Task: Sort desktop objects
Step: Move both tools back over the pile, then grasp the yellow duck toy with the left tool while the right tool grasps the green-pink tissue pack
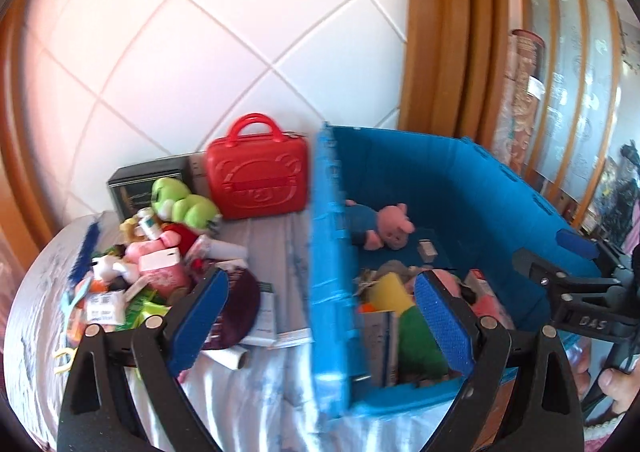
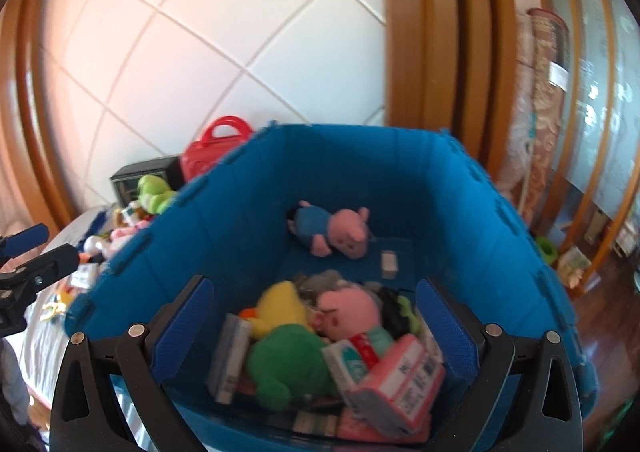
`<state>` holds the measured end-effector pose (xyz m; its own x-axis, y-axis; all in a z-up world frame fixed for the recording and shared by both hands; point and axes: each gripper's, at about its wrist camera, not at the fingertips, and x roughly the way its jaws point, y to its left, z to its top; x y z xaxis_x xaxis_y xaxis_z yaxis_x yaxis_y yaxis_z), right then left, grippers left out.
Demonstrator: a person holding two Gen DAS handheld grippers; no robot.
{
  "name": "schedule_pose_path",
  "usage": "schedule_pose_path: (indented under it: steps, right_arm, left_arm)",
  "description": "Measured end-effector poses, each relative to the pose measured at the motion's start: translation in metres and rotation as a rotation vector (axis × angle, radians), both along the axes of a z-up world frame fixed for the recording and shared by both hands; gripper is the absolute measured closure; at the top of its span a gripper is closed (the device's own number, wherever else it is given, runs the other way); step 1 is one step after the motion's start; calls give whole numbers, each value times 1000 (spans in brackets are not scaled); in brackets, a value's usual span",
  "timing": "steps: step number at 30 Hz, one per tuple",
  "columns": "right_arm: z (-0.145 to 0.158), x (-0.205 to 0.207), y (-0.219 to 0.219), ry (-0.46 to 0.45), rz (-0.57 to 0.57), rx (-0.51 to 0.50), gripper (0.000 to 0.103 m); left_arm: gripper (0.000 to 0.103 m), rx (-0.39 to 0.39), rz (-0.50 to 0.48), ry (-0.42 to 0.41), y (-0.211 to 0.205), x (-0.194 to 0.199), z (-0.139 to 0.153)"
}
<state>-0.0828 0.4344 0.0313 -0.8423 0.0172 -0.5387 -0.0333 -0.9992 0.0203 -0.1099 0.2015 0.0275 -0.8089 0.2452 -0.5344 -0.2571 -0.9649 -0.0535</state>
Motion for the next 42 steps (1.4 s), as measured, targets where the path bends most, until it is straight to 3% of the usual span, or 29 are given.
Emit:
schedule_pose_path:
  steps: [5, 11, 17, 20, 21, 22, 24, 29, 30, 32, 33, 35, 39, 41, 42]
  right_arm:
    - [12, -7, -64, 57, 148, 2, 0]
    - [11, -21, -159, 76, 294, 7, 0]
    - [-30, -59, -263, -34, 342, 13, 0]
    - [-67, -81, -309, -135, 320, -9, 0]
    - [-77, -85, -319, -157, 318, -19, 0]
    - [-90, -91, -331, -187, 313, -30, 0]
    - [-118, -104, -354, -258, 293, -49, 0]
    - [-172, -124, -384, -396, 229, -66, 0]
    - [-182, -129, -389, -414, 217, -64, 0]
    - [-199, -138, -397, -447, 199, -67, 5]
    - [-206, -142, -401, -461, 194, -73, 13]
    - [-222, -152, -407, -493, 179, -88, 19]
    - [-245, -168, -412, -529, 134, -106, 18]
    - [-255, -175, -415, -549, 122, -114, 11]
    - [-260, -179, -417, -558, 117, -113, 2]
  left_arm:
    - [8, -11, 136, -11, -79, 2, -13]
    - [8, -67, 274, -70, -193, -6, -49]
    - [8, -120, 284, -203, -299, -34, -111]
    - [8, -100, 234, -295, -338, -50, -150]
    - [13, -82, 212, -325, -349, -56, -163]
    - [22, -69, 189, -344, -358, -61, -174]
    - [29, -74, 169, -375, -369, -74, -193]
    - [29, -86, 105, -403, -377, -106, -224]
    - [34, -82, 91, -406, -377, -113, -230]
    - [44, -72, 64, -417, -375, -125, -240]
    - [53, -66, 54, -427, -375, -131, -245]
    - [53, -61, 30, -415, -375, -138, -251]
    - [53, -78, 6, -379, -375, -148, -253]
    - [53, -70, 13, -369, -379, -156, -253]
    - [53, -64, 20, -369, -381, -161, -252]
